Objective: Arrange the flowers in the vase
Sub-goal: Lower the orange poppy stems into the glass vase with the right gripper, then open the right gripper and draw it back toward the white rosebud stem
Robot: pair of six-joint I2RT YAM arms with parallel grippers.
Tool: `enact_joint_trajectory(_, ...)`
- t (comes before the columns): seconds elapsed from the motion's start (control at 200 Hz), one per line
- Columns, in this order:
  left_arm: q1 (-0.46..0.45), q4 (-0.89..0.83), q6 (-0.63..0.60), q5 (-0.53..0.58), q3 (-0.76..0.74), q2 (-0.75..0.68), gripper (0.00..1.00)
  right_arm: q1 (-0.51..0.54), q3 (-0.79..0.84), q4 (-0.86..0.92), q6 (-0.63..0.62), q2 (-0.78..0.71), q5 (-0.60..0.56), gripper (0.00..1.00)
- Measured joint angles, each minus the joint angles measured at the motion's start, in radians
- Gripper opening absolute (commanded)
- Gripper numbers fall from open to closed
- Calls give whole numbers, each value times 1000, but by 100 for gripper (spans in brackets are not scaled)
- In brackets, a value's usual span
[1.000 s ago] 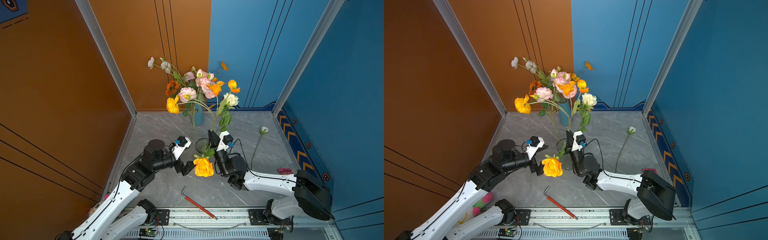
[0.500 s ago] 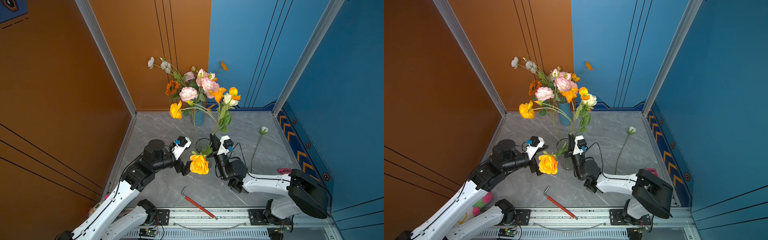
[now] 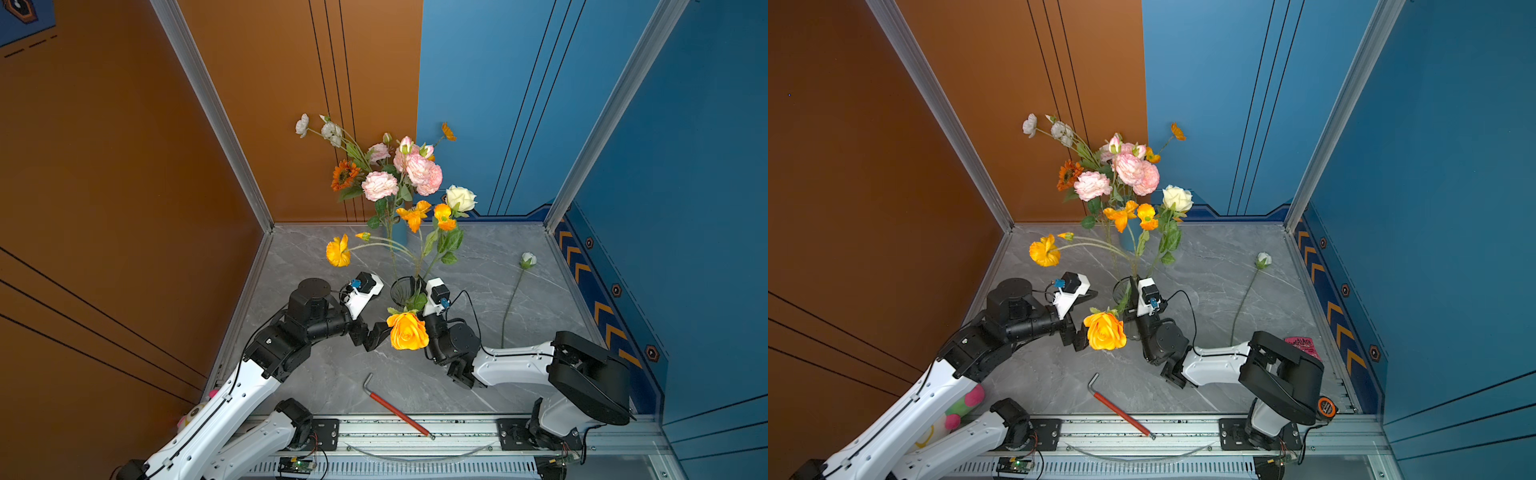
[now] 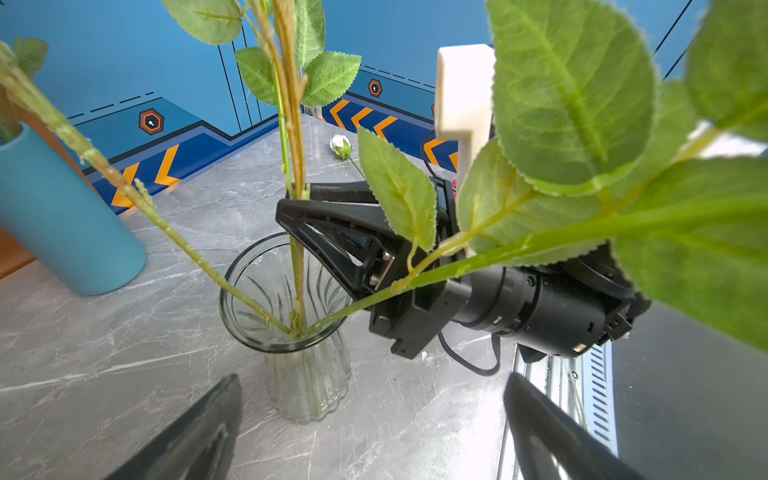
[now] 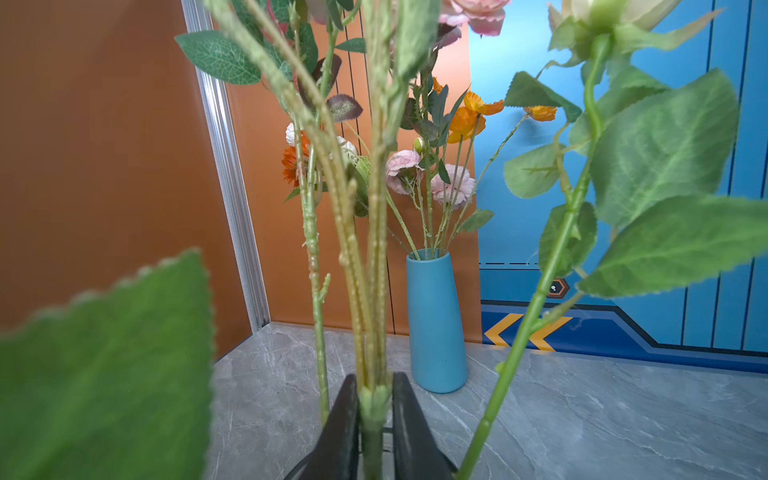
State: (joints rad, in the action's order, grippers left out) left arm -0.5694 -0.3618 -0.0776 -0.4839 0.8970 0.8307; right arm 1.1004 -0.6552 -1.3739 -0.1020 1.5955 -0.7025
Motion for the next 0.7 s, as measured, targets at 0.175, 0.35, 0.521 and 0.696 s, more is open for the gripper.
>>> enact_joint_trajectory(0.175, 0, 0, 0, 0, 0, 1, 98, 11, 10, -10, -3, 0, -13, 29)
enact_joint_trajectory(0.35, 0, 0, 0, 0, 0, 1, 98, 26, 35, -16, -13, -6, -42, 53)
enact_joint_trajectory(0.521, 0, 0, 0, 0, 0, 2, 98, 50, 41, -4, -26, -36, -71, 62)
enact_joint_trajectory(0.696, 0, 0, 0, 0, 0, 3, 98, 60, 42, 68, -28, -102, -111, 71)
